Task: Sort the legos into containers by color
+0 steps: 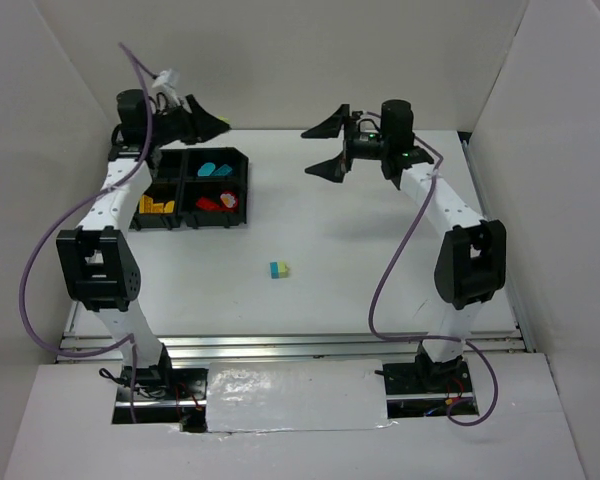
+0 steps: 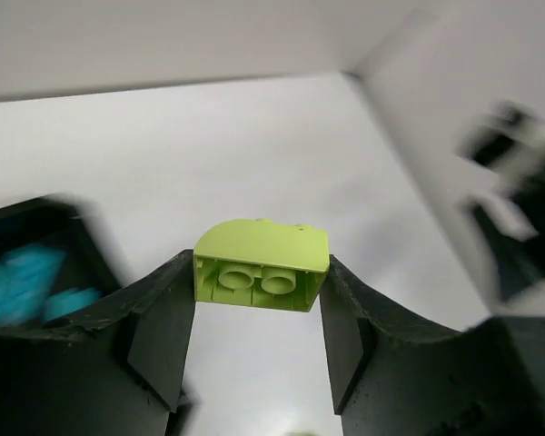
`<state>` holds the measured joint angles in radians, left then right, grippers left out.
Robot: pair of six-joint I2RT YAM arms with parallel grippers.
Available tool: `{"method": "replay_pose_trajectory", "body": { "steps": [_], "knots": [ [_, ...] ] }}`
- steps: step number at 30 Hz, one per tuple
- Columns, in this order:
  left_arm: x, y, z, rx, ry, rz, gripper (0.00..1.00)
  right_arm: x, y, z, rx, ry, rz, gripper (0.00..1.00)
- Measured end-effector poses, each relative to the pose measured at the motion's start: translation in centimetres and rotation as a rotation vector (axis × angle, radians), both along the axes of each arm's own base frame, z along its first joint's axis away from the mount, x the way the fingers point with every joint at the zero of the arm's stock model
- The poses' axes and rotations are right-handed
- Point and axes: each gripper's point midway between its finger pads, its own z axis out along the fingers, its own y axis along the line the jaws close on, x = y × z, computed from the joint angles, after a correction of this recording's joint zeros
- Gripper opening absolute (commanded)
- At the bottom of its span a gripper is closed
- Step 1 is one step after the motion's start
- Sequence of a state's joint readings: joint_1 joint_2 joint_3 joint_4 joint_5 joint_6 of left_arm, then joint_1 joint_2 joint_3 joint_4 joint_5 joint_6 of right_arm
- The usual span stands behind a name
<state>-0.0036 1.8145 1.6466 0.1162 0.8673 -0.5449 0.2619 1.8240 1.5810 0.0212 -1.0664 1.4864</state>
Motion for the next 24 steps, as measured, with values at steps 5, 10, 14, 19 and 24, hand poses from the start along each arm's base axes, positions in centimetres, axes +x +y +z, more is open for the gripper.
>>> {"method": "replay_pose_trajectory", "body": {
  "steps": [5,10,14,19,24],
  "knots": [
    [6.6,14.5,-5.1,0.164,0.181,0.576,0.0,2.1,-3.5,-0.9,-0.133,-0.081,-0.122,1.0],
    [10.7,22.7,-10.0,0.34,0.309,0.881,0.0,1.6,-3.7,-3.0,-0.279,-0.129,-0.128,1.0],
    [11.1,25.6,-14.7,0.475,0.433,0.993,0.0,0.9,-4.4,-5.4,-0.384,-0.114,-0.12,1.0],
    [10.0,27.4,-17.6,0.581,0.522,1.048,0.22,1.4,-4.9,-6.2,-0.462,-0.143,-0.107,1.0],
    [9.5,27.7,-17.8,0.608,0.537,1.056,0.99,2.9,-5.3,-6.5,-0.532,-0.176,-0.099,1.0]
  ]
}}
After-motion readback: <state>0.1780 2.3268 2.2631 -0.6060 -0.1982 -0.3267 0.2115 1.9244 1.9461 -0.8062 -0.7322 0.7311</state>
